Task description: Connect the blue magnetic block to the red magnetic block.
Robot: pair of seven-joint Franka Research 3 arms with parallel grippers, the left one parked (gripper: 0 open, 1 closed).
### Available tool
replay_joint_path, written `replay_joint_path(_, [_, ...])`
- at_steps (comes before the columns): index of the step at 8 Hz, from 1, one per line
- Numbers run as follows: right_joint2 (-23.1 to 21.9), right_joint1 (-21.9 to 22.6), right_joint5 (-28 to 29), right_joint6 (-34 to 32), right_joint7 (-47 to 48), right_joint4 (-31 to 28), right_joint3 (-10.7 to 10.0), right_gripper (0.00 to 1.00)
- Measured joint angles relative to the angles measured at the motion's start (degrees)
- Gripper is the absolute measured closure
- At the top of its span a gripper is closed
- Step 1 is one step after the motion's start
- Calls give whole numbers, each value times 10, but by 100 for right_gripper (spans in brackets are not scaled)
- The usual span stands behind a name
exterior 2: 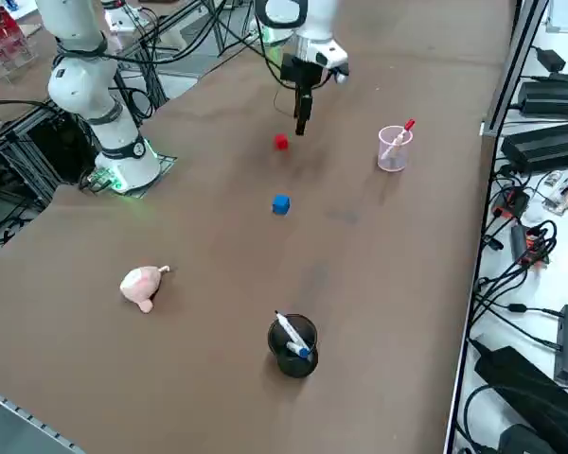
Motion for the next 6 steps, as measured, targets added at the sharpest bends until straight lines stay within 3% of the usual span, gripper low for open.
replay_joint_path(3, [39, 88, 2, 58, 0, -9, 2, 0])
replay_joint_path(6, [78, 115, 2, 75, -6, -21, 1, 0])
